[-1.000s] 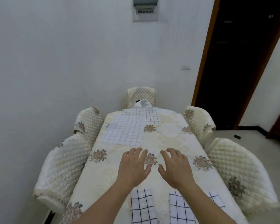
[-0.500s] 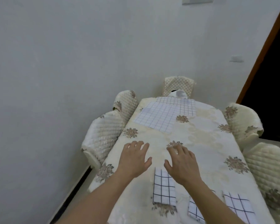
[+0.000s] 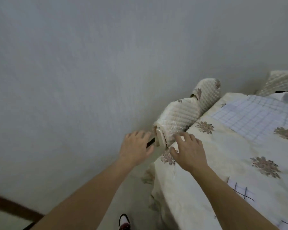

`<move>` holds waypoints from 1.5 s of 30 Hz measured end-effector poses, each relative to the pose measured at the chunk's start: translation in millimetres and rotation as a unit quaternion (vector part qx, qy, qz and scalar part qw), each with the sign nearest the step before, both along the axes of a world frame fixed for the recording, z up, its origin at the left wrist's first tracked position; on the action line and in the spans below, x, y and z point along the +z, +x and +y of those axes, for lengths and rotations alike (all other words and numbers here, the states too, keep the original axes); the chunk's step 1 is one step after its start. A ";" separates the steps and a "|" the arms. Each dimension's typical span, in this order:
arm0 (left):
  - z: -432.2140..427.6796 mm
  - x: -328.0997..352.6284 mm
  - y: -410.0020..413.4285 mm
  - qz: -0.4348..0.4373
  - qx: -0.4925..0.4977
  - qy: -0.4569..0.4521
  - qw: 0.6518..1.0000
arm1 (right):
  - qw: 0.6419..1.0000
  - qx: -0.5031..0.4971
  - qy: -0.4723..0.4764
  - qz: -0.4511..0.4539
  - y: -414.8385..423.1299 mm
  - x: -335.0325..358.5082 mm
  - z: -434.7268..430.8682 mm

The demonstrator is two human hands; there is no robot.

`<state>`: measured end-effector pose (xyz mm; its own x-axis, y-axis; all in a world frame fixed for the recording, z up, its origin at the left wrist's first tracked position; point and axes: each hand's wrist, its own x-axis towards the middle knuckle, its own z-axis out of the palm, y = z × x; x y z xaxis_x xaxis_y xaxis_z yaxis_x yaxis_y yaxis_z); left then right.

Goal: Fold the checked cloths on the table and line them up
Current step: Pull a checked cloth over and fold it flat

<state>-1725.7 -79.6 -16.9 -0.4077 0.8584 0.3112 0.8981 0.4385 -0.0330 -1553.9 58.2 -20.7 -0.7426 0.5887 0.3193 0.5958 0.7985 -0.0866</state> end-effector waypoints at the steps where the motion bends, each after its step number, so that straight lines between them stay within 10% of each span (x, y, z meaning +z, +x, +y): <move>1: -3.7 -2.1 -10.1 -0.004 0.007 -0.005 1.000 | 1.000 0.008 -0.001 -0.002 -12.0 -0.7 -1.7; 22: 135.7 -20.3 -319.4 -0.053 -0.096 0.001 0.994 | 0.992 -0.101 -0.065 -0.044 -296.6 -8.8 91.5; 45: 439.8 -27.8 -428.1 -0.030 -0.220 -0.026 0.975 | 0.973 -0.216 -0.072 -0.029 -404.9 -32.6 352.2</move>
<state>-2153.8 360.1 -44.6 -0.0124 0.9685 0.2487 0.9999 0.0094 0.0130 -1958.8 410.3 -53.3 -0.4294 0.8860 0.1751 0.8809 0.4536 -0.1350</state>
